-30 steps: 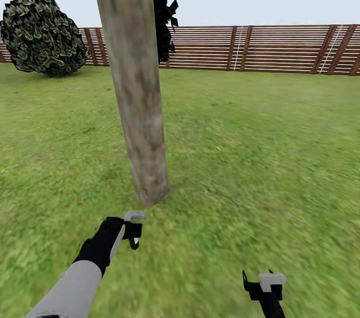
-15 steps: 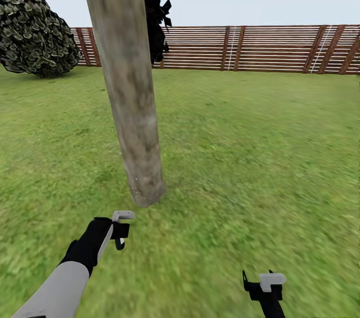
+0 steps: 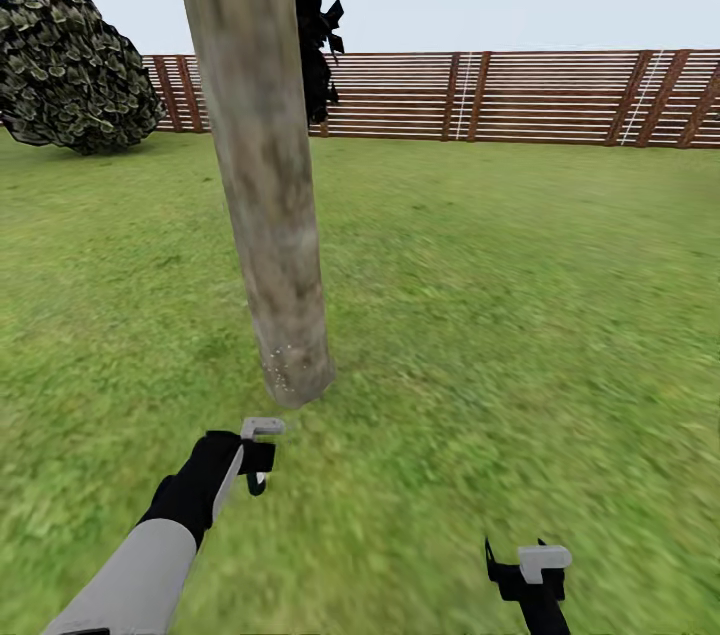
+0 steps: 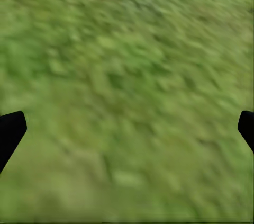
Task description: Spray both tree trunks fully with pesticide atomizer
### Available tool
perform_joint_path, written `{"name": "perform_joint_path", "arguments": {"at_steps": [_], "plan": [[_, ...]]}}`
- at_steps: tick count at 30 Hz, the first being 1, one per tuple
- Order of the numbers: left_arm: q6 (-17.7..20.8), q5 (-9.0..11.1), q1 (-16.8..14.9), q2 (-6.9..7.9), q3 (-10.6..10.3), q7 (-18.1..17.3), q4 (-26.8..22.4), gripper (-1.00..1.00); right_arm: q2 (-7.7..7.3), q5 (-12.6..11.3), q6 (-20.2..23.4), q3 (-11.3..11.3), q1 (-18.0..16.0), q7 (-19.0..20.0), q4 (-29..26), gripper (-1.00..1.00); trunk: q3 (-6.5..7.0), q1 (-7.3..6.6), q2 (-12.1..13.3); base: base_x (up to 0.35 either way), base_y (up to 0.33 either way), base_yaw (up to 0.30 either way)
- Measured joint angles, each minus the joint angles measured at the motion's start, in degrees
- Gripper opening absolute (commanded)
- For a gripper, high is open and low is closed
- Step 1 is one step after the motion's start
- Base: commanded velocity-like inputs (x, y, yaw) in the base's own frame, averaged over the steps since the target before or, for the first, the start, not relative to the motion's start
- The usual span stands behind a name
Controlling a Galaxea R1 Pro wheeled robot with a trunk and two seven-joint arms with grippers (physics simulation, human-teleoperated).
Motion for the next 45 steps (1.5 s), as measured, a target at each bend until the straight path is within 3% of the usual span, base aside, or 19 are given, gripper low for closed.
{"name": "perform_joint_path", "arguments": {"at_steps": [4, 7, 10, 14, 16, 20, 25, 31, 34, 35, 40, 44, 45], "plan": [[0.13, 0.85, -0.40, -0.27, -0.15, 0.04, -0.07, -1.00, 0.00, 0.00, 0.00, 0.00, 0.00, 0.00, 0.00, 1.00, 0.00, 0.00, 0.00, -0.015, 0.007, 0.000], [0.29, 1.21, -2.56, -2.83, -0.17, 0.12, -0.11, -1.00, 0.00, 0.00, 0.00, 0.00, 0.00, 0.00, 0.00, 1.00, 0.01, -0.01, 0.00, -0.001, 0.000, 0.000], [0.58, 0.83, -4.40, -3.79, -0.13, 0.14, -0.07, -1.00, 0.00, 0.00, 0.00, 0.00, 0.00, 0.00, 0.00, 1.00, 0.00, 0.00, 0.00, 0.000, 0.000, 0.000], [0.68, 0.18, -4.94, -2.63, 0.21, 0.17, -0.01, -1.00, 0.00, 0.01, 0.00, 0.01, 0.00, 0.00, 0.00, 1.00, 0.00, 0.00, 0.00, 0.000, 0.000, -0.059], [0.70, -0.02, -4.96, 0.57, 0.42, 0.10, -0.01, -1.00, 0.00, 0.01, 0.00, 0.01, 0.00, 0.00, 0.00, 1.00, 0.00, 0.00, 0.00, 0.000, 0.000, -0.243], [0.69, 0.38, -4.63, 4.52, 0.54, -0.08, 0.05, -1.00, 0.00, 0.01, 0.00, 0.01, 0.00, 0.00, 0.00, 1.00, 0.00, 0.00, 0.00, 0.000, 0.000, -0.275], [0.72, 1.28, -4.31, 4.06, 0.24, -0.07, 0.05, -1.00, 0.00, 0.01, 0.00, 0.00, 0.00, 0.00, 0.00, 1.00, 0.00, 0.00, 0.00, 0.000, 0.000, -0.161], [0.73, 1.11, -5.02, -0.65, -0.03, 0.03, -0.01, -1.00, 0.00, 0.00, 0.00, 0.00, 0.00, 0.00, 0.00, 1.00, 0.00, 0.00, 0.00, 0.000, 0.000, -0.008], [0.77, 0.99, -5.01, -0.45, 0.23, -0.15, -0.01, -1.00, 0.00, 0.01, 0.00, 0.00, 0.00, 0.00, 0.00, 1.00, 0.00, 0.00, 0.00, 0.000, 0.000, 0.000], [0.76, 0.34, -5.10, 0.73, 0.45, -0.23, -0.03, -1.00, 0.00, 0.01, 0.00, 0.01, 0.00, 0.00, 0.00, 1.00, 0.00, 0.00, 0.00, 0.000, 0.000, 0.000], [3.80, 0.77, -5.41, 5.79, 0.59, -0.35, -2.87, -1.00, 0.00, 0.01, 0.00, 0.00, 0.00, 0.00, 0.00, 1.00, 0.00, 0.00, 0.00, 0.000, 0.000, 0.000], [4.58, 1.51, -5.37, 5.24, 0.34, -0.38, -4.82, -1.00, 0.00, 0.00, 0.00, 0.00, 0.00, 0.00, 0.00, 1.00, 0.00, 0.00, 0.00, 0.000, 0.000, 0.000], [4.68, 1.44, -5.68, 3.06, 0.10, -0.36, -5.30, -1.00, 0.00, 0.01, 0.00, 0.01, 0.00, 0.00, 0.00, 1.00, 0.00, 0.00, 0.00, 0.000, 0.000, 0.000]]}}
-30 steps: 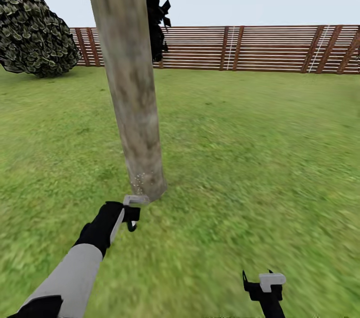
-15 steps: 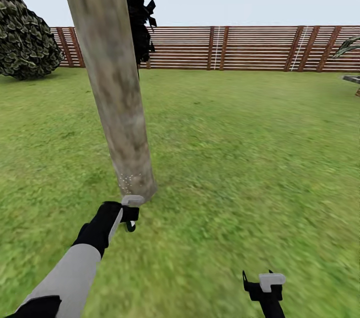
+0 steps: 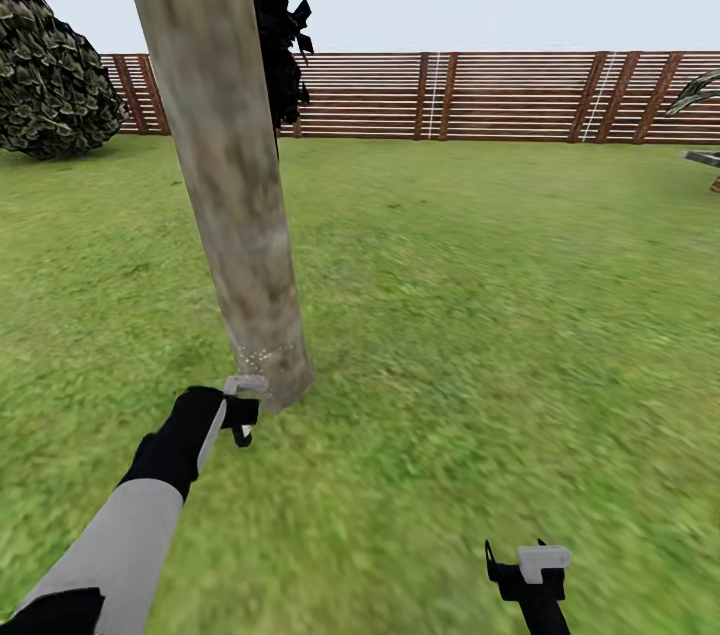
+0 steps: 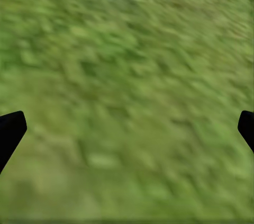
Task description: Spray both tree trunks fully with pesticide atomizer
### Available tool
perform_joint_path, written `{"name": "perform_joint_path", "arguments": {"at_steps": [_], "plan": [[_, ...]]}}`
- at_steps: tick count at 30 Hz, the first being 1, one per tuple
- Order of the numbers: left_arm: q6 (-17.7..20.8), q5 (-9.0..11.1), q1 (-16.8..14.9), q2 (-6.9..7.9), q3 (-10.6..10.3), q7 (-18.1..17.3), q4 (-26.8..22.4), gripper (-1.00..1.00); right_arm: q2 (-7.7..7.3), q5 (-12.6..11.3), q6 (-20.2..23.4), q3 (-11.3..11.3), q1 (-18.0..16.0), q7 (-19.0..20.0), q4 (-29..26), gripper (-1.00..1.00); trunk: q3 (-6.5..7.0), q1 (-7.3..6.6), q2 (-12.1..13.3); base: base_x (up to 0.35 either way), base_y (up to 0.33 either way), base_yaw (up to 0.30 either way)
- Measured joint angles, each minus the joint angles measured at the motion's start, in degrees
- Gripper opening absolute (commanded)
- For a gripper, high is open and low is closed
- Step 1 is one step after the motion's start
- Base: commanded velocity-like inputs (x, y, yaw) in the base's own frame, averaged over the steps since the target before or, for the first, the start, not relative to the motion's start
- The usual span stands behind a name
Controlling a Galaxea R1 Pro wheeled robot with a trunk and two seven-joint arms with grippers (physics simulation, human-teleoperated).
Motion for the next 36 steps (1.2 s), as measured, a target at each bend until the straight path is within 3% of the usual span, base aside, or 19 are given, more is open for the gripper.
{"name": "perform_joint_path", "arguments": {"at_steps": [1, 3, 5, 7, 9, 10, 11, 12, 14, 18, 20, 24, 28, 31, 32, 34, 36], "plan": [[0.47, 1.01, -0.58, -2.07, -0.09, 0.00, -0.54, -1.00, 0.00, -0.01, 0.00, -0.01, 0.00, 0.00, 0.00, 1.00, 0.00, 0.00, 0.00, 0.000, 0.000, 0.000], [2.54, 0.05, -1.32, -3.38, -0.08, 0.05, -1.35, -1.00, 0.00, 0.00, 0.00, -0.01, 0.00, 0.00, 0.00, 1.00, 0.00, 0.00, 0.00, 0.000, 0.000, 0.000], [7.05, -0.34, -1.76, -3.86, -0.12, 0.01, -3.99, -1.00, 0.00, 0.00, 0.00, 0.00, 0.00, 0.00, 0.00, 1.00, 0.00, 0.00, 0.00, 0.000, 0.000, 0.000], [8.27, -0.44, -1.72, -3.44, 0.14, -0.06, -5.35, -1.00, 0.00, 0.00, 0.00, 0.00, 0.00, 0.00, 0.00, 1.00, 0.00, 0.00, 0.00, 0.000, 0.000, 0.000], [8.70, -0.79, -1.70, -1.91, 0.35, -0.08, -5.82, -1.00, 0.00, 0.00, 0.00, 0.00, 0.00, 0.00, 0.00, 1.00, 0.00, 0.00, 0.00, 0.000, 0.000, 0.000], [8.93, -0.31, -1.70, 0.37, 0.46, -0.17, -5.96, -1.00, 0.00, 0.00, 0.00, -0.01, 0.00, 0.00, 0.00, 1.00, 0.00, 0.00, 0.00, 0.000, 0.000, 0.000], [8.93, -1.37, -1.67, 1.85, 0.51, -0.28, -6.01, -1.00, 0.00, 0.00, 0.00, 0.00, 0.00, 0.00, 0.00, 1.00, 0.00, 0.00, 0.00, 0.000, 0.000, 0.000], [9.00, -0.30, -1.63, 2.41, 0.51, -0.44, -6.03, -1.00, 0.00, 0.00, 0.00, 0.00, 0.00, 0.00, 0.00, 1.00, 0.00, 0.00, 0.00, 0.000, 0.000, 0.000], [9.03, -0.19, -1.50, 2.92, 0.36, -0.63, -6.23, -1.00, 0.00, 0.00, 0.00, 0.00, 0.00, 0.00, 0.00, 1.00, 0.00, 0.00, 0.00, 0.000, 0.000, 0.000], [9.07, 0.24, -1.47, 1.35, -0.01, -0.71, -7.60, -1.00, 0.00, 0.00, 0.00, -0.01, 0.00, 0.00, 0.00, 1.00, 0.00, 0.00, 0.00, -0.187, 0.000, 0.000], [9.09, 0.47, -1.90, -1.41, -0.17, -0.67, -8.31, -1.00, 0.00, -0.01, 0.00, -0.01, 0.00, 0.00, 0.00, 1.00, 0.00, 0.00, 0.00, -0.076, 0.000, 0.000], [9.05, -0.21, -2.24, -2.68, -0.25, -0.64, -8.53, -1.00, 0.00, 0.00, 0.00, 0.00, 0.00, 0.00, 0.00, 1.00, 0.00, 0.00, 0.00, -0.018, 0.000, 0.000], [9.16, -0.41, -2.17, -2.12, 0.27, -0.63, -10.05, -1.00, 0.00, 0.00, 0.00, 0.00, 0.00, 0.00, 0.00, 1.00, 0.00, 0.00, 0.00, -0.001, 0.000, 0.000], [9.39, -0.86, -2.13, 0.96, 0.45, -0.69, -11.27, -1.00, 0.00, 0.00, 0.00, 0.00, 0.00, 0.00, 0.00, 1.00, 0.00, 0.00, 0.00, 0.000, 0.000, 0.000], [9.73, -0.31, -2.07, 1.31, 0.40, -0.71, -11.44, -1.00, 0.00, 0.00, 0.00, 0.00, 0.00, 0.00, 0.00, 1.00, 0.00, 0.00, 0.00, 0.000, 0.000, 0.000], [10.05, -0.12, -1.96, 1.21, 0.23, -0.72, -11.86, -1.00, 0.00, 0.00, 0.00, 0.00, 0.00, 0.00, 0.00, 1.00, 0.00, 0.00, 0.00, 0.000, 0.000, 0.000], [10.39, 0.28, -2.01, 0.20, -0.05, -0.74, -13.02, -1.00, 0.01, 0.00, 0.00, -0.01, 0.00, 0.00, 0.00, 1.00, 0.00, 0.00, 0.00, 0.000, 0.000, 0.000]]}}
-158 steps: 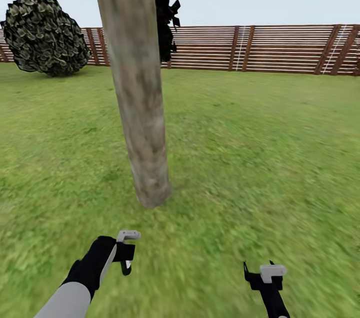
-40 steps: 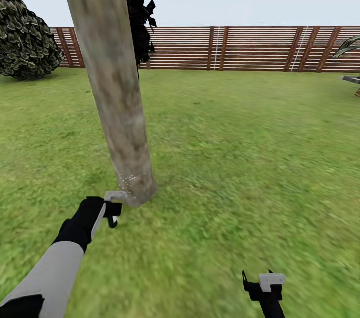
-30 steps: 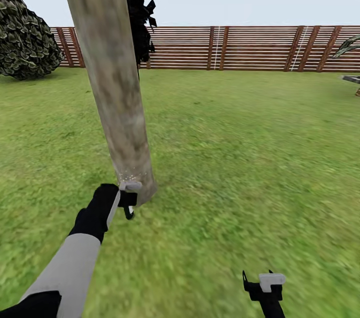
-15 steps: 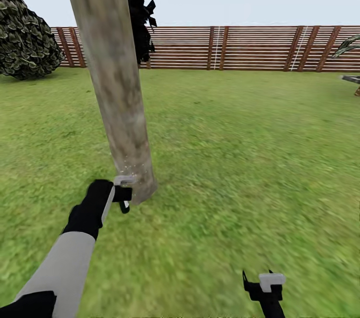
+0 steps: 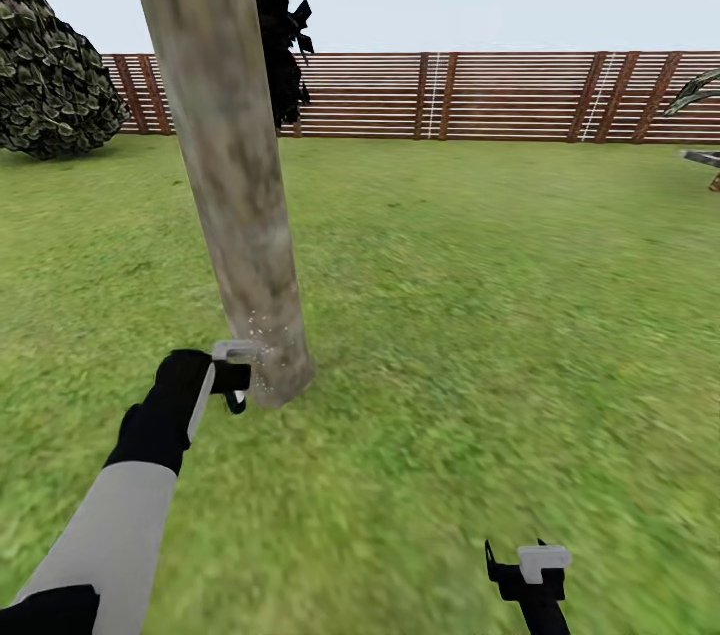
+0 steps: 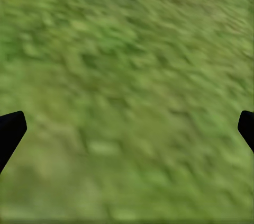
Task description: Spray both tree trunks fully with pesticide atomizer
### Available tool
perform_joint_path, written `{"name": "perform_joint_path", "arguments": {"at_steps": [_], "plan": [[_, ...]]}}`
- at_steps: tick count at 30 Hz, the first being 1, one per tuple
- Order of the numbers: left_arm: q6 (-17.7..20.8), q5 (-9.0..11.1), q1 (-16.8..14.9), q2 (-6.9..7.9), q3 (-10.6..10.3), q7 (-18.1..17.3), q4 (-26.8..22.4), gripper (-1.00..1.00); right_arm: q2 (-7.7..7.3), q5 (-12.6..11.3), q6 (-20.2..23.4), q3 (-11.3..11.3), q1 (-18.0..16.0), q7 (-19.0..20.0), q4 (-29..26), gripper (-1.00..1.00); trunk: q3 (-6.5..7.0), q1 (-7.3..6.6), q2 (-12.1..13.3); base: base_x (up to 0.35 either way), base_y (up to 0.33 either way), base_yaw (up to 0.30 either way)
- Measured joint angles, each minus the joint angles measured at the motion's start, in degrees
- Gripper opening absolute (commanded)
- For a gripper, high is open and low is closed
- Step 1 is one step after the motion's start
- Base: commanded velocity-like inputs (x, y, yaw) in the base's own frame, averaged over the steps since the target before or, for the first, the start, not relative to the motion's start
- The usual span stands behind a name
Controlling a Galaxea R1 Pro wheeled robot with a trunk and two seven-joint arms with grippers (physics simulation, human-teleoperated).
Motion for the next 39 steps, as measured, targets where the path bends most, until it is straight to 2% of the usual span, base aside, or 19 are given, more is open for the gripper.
{"name": "perform_joint_path", "arguments": {"at_steps": [3, 4, 6, 8, 11, 12, 14, 15, 17, 18, 19, 21, 25, 28, 34, 36, 38, 39], "plan": [[1.25, -0.01, -0.08, -2.55, -0.15, 0.06, -1.07, -1.00, 0.00, 0.00, 0.00, 0.00, 0.00, 0.00, 0.00, 1.00, 0.00, 0.00, 0.00, 0.000, 0.000, 0.000], [2.42, 0.05, -0.09, -4.10, -0.21, 0.08, -2.69, -1.00, 0.01, 0.00, 0.00, 0.00, 0.00, 0.00, 0.00, 1.00, 0.00, 0.00, 0.00, 0.000, 0.000, 0.000], [2.90, -0.59, -0.03, -4.67, -0.46, 0.10, -3.93, -1.00, 0.00, 0.00, 0.00, 0.00, 0.00, 0.00, 0.00, 1.00, 0.00, 0.00, 0.00, 0.000, 0.000, 0.000], [3.08, -0.77, 0.01, -4.32, -0.74, 0.11, -4.41, -1.00, 0.00, 0.00, 0.00, 0.00, 0.00, 0.00, 0.00, 1.00, 0.00, 0.00, 0.00, 0.000, 0.000, 0.000], [3.21, -1.23, 0.04, -1.31, -0.36, 0.07, -5.12, -1.00, -0.01, 0.00, 0.00, 0.01, 0.00, 0.00, 0.00, 1.00, 0.00, 0.00, 0.00, 0.000, 0.000, 0.000], [3.25, -1.13, 0.04, 0.15, -0.31, 0.04, -5.43, -1.00, -0.01, 0.00, 0.00, 0.01, 0.00, 0.00, 0.00, 1.00, 0.00, 0.00, 0.00, 0.000, 0.000, 0.000], [3.37, -0.88, 0.10, 1.75, -0.30, 0.03, -5.69, -1.00, -0.01, 0.00, 0.00, 0.00, 0.00, 0.00, 0.00, 1.00, 0.00, 0.00, 0.00, 0.000, 0.000, 0.000], [3.52, -0.49, 0.43, 1.86, -0.62, 0.02, -6.42, -1.00, -0.01, 0.00, 0.00, 0.00, 0.00, 0.00, 0.00, 1.00, 0.00, 0.00, 0.00, 0.000, 0.000, 0.000], [3.56, -0.26, 0.49, 1.28, -0.81, 0.01, -7.46, -1.00, -0.01, 0.00, 0.00, 0.00, 0.00, 0.00, 0.00, 1.00, 0.00, 0.00, 0.00, 0.000, 0.000, 0.000], [3.63, 0.04, 0.40, 0.42, -0.89, 0.00, -8.24, -1.00, -0.01, 0.00, 0.00, 0.00, 0.00, 0.00, 0.00, 1.00, 0.00, 0.00, 0.00, 0.000, 0.000, 0.000], [3.67, -0.05, 0.17, -1.49, -0.98, -0.01, -8.87, -1.00, -0.01, 0.00, 0.00, 0.00, 0.00, 0.00, 0.00, 1.00, 0.00, 0.00, 0.00, 0.000, 0.000, 0.000], [3.67, -0.51, 0.02, -3.19, -1.08, 0.02, -9.11, -1.00, -0.01, 0.00, 0.00, 0.00, 0.00, 0.00, 0.00, 1.00, 0.00, 0.00, 0.00, 0.000, 0.000, 0.000], [3.91, -0.90, -0.07, -4.63, -2.59, 0.06, -9.26, -1.00, -0.01, 0.00, 0.00, 0.00, 0.00, 0.00, 0.00, 1.00, 0.00, 0.00, 0.00, 0.000, 0.000, 0.000], [4.01, -1.35, -0.05, -4.15, -2.67, 0.09, -10.04, -1.00, -0.01, 0.00, 0.00, 0.00, 0.00, 0.00, 0.00, 1.00, 0.00, 0.00, 0.00, 0.000, 0.000, 0.000], [4.13, -1.36, -0.04, 1.74, -2.09, 0.04, -11.56, -1.00, 0.00, 0.00, 0.00, 0.01, 0.00, 0.00, 0.00, 1.00, 0.00, 0.00, 0.00, 0.000, 0.000, 0.000], [4.27, -0.45, 0.13, 1.84, -2.31, 0.01, -11.62, -1.00, 0.00, 0.00, 0.00, 0.01, 0.00, 0.00, 0.00, 1.00, 0.00, 0.00, 0.00, 0.000, 0.000, 0.000], [4.29, -0.24, 0.39, 1.07, -2.97, 0.01, -11.71, -1.00, -0.01, 0.00, 0.00, 0.02, 0.00, 0.00, 0.00, 1.00, 0.00, 0.00, 0.00, -0.067, 0.000, 0.000], [4.30, 0.02, 0.43, 0.19, -3.44, 0.00, -11.78, -1.00, 0.01, 0.00, 0.00, 0.01, 0.00, 0.00, 0.00, 1.00, 0.00, 0.00, 0.00, -0.204, 0.000, 0.000]]}}
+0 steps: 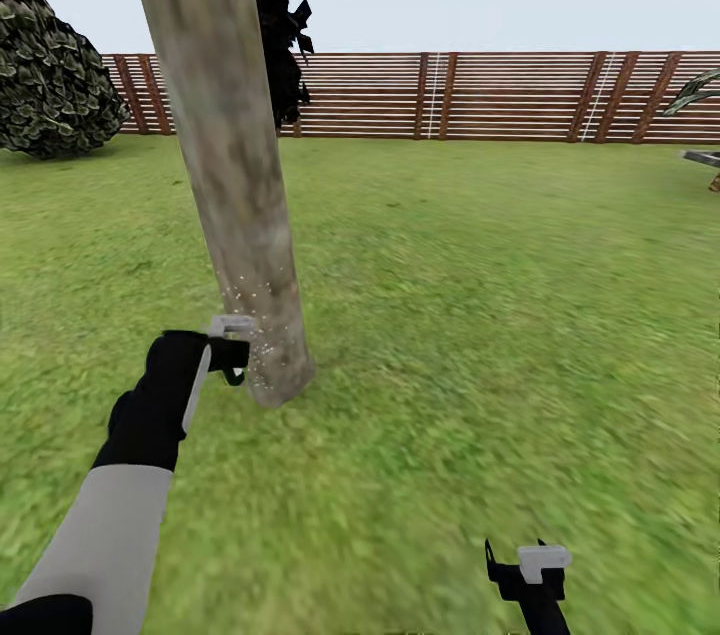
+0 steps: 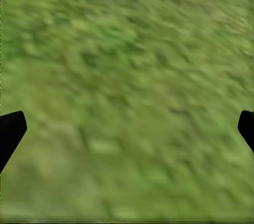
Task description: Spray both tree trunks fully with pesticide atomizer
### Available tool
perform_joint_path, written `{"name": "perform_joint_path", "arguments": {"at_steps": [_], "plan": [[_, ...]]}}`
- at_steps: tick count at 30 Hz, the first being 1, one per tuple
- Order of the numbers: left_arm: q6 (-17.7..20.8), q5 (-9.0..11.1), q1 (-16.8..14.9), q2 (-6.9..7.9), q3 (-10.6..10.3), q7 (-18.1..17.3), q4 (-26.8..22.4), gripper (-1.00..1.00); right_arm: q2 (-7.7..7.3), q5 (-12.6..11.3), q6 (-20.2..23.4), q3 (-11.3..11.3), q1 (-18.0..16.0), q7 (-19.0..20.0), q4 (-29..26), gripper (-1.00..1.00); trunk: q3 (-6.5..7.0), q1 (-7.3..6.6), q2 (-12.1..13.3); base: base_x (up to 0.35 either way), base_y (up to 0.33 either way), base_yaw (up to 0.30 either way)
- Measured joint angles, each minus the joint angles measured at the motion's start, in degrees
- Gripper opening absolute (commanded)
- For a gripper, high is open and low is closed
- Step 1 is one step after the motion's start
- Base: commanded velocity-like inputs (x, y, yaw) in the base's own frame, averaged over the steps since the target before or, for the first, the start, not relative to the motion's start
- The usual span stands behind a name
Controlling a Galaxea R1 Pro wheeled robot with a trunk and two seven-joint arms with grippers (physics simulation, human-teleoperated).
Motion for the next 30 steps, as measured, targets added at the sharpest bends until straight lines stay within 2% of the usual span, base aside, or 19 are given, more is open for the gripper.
{"name": "perform_joint_path", "arguments": {"at_steps": [5, 6, 9, 11, 15, 18, 19, 22, 24, 25, 27, 30], "plan": [[0.00, -0.42, -0.40, -3.13, -1.95, 0.07, -0.17, -1.00, 0.00, 0.00, 0.00, -0.01, 0.00, 0.00, 0.00, 1.00, 0.00, 0.00, 0.00, -0.133, 0.000, 0.000], [-0.02, -0.87, -0.44, -3.20, -2.07, 0.09, -0.23, -1.00, 0.01, 0.00, 0.00, 0.01, 0.00, 0.00, 0.00, 1.00, 0.00, 0.00, 0.00, -0.014, 0.000, 0.000], [-0.03, -1.01, -0.51, -2.79, -1.73, 0.06, -0.30, -1.00, -0.01, 0.00, 0.00, 0.00, 0.00, 0.00, 0.00, 1.00, 0.00, 0.00, 0.00, -0.006, 0.000, 0.000], [-0.03, -1.55, -0.63, -1.52, 0.11, 0.09, -0.64, -1.00, 0.01, 0.00, 0.00, 0.01, 0.00, 0.00, 0.00, 1.00, 0.00, 0.00, 0.00, 0.000, 0.000, 0.000], [0.04, -1.25, -0.66, 0.89, 1.16, 0.10, -1.98, -1.00, 0.01, 0.00, 0.00, 0.03, 0.00, 0.00, 0.00, 1.00, 0.00, 0.00, 0.00, 0.000, 0.000, 0.000], [0.07, -0.53, -0.65, 0.99, 1.14, 0.07, -2.24, -1.00, 0.01, 0.00, 0.00, 0.03, 0.00, 0.00, 0.00, 1.00, 0.00, 0.00, 0.00, 0.000, 0.000, 0.000], [0.08, -0.27, -0.66, 0.59, 0.95, 0.04, -2.42, -1.00, 0.00, 0.00, 0.00, 0.01, 0.00, 0.00, 0.00, 1.00, 0.00, 0.00, 0.00, 0.000, 0.000, 0.000], [0.33, 0.09, -2.16, -3.39, 0.68, 0.01, -3.76, -1.00, 0.01, 0.00, 0.00, 0.02, 0.00, 0.00, 0.00, 1.00, 0.00, 0.00, 0.00, 0.000, 0.000, 0.000], [0.36, -0.11, -2.51, -4.77, 0.46, 0.01, -3.88, -1.00, 0.01, 0.00, 0.00, 0.03, 0.00, 0.00, 0.00, 1.00, 0.00, 0.00, 0.00, 0.000, 0.000, 0.000], [0.41, 0.03, -2.70, -5.97, -0.07, 0.00, -3.92, -1.00, 0.02, 0.00, 0.00, 0.03, 0.00, 0.00, 0.00, 1.00, 0.00, 0.00, 0.00, 0.000, 0.000, 0.000], [0.41, -0.66, -2.96, -6.73, -0.67, 0.01, -3.97, -1.00, 0.01, 0.00, 0.00, 0.06, 0.00, 0.00, 0.00, 1.00, 0.00, 0.00, 0.00, 0.000, 0.000, 0.000], [0.40, -1.10, -3.05, -6.53, -0.86, 0.05, -4.00, -1.00, 0.00, 0.00, 0.00, 0.04, 0.00, 0.00, 0.00, 1.00, 0.00, 0.00, 0.00, 0.000, 0.000, 0.000]]}}
